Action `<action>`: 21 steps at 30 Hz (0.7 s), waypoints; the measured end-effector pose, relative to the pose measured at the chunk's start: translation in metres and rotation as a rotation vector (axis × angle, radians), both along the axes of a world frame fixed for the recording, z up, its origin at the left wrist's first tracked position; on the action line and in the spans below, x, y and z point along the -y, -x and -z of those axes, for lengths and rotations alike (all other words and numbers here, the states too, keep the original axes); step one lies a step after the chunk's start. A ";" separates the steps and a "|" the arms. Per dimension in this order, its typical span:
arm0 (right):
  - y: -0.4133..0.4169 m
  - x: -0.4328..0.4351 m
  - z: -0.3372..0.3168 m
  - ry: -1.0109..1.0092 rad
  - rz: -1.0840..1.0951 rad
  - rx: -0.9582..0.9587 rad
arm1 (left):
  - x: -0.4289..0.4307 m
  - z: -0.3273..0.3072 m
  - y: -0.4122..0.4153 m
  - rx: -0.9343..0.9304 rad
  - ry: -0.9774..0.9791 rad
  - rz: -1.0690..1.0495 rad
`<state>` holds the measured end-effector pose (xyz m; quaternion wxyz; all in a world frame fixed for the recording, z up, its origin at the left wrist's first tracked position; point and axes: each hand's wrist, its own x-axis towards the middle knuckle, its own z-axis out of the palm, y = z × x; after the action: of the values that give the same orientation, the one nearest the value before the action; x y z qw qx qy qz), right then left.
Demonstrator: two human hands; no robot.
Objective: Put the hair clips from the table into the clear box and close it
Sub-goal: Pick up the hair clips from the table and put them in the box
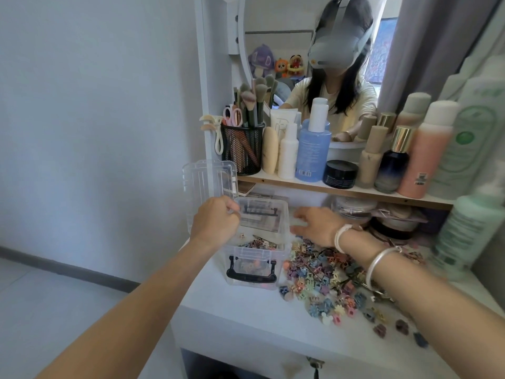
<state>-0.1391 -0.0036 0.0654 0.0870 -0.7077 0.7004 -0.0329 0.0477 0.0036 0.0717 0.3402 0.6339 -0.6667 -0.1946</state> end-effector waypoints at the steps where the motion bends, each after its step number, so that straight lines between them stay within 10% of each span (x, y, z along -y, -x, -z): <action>1: 0.000 0.004 0.008 -0.073 -0.008 -0.060 | 0.000 0.000 0.000 -0.001 0.001 -0.002; 15: 0.004 0.014 0.012 -0.058 -0.084 0.086 | 0.000 0.000 -0.001 0.006 -0.008 0.003; 21: -0.002 0.002 -0.046 0.128 -0.078 0.741 | 0.000 0.000 0.000 0.006 -0.004 -0.003</action>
<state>-0.1375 -0.0053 0.1118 0.2913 -0.6778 0.5906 -0.3270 0.0476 0.0033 0.0716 0.3375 0.6361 -0.6664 -0.1936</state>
